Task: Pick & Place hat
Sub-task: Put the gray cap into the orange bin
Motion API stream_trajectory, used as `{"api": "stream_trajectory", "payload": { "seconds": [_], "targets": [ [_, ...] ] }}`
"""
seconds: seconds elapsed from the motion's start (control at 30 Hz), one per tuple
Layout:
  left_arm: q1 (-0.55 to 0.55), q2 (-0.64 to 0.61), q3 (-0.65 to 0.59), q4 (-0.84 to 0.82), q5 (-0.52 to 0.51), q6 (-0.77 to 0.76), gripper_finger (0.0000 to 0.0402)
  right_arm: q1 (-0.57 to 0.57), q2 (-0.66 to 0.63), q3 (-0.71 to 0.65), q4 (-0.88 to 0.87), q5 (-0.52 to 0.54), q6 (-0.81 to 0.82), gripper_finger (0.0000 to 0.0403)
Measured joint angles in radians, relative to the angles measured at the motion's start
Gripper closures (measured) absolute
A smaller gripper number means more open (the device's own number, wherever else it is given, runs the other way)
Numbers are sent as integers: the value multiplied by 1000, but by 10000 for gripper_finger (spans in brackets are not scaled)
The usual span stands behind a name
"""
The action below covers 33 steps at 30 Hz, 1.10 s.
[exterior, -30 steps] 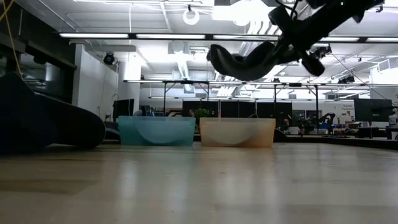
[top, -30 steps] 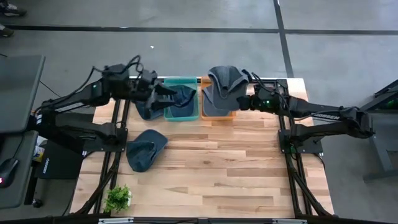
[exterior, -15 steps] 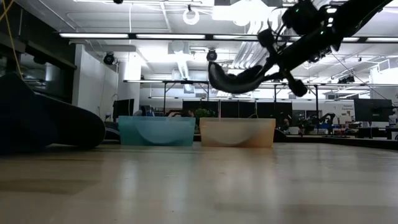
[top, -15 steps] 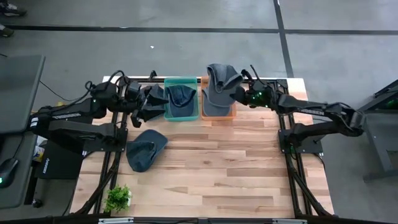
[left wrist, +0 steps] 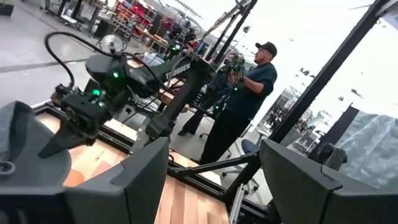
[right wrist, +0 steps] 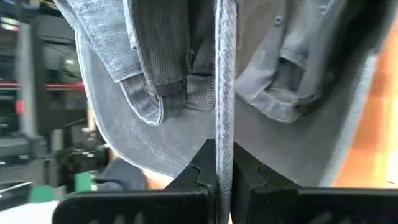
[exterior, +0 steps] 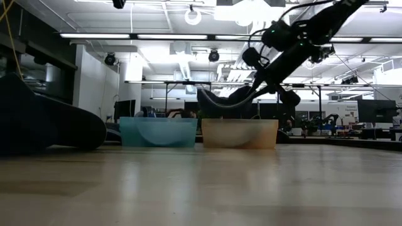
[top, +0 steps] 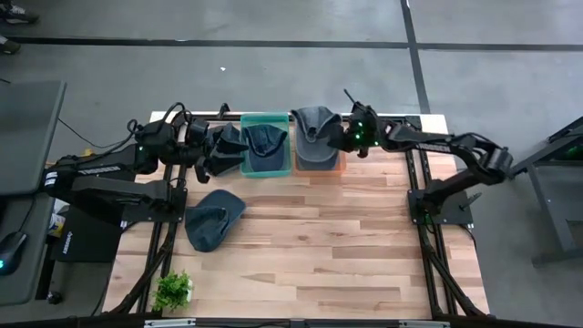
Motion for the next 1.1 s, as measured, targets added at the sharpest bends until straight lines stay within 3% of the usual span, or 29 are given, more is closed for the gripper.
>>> {"api": "stream_trajectory", "payload": {
  "seconds": [0.37,0.93,1.1],
  "targets": [
    [0,0,0,-1,-26,-163,151,-25,35,116,-276,0,-27,399],
    [0,0,0,-11,-45,-247,151,-5,35,101,-265,-3,46,399],
    [0,0,0,-23,-46,-247,151,0,35,101,-273,1,49,368]
  ]
}}
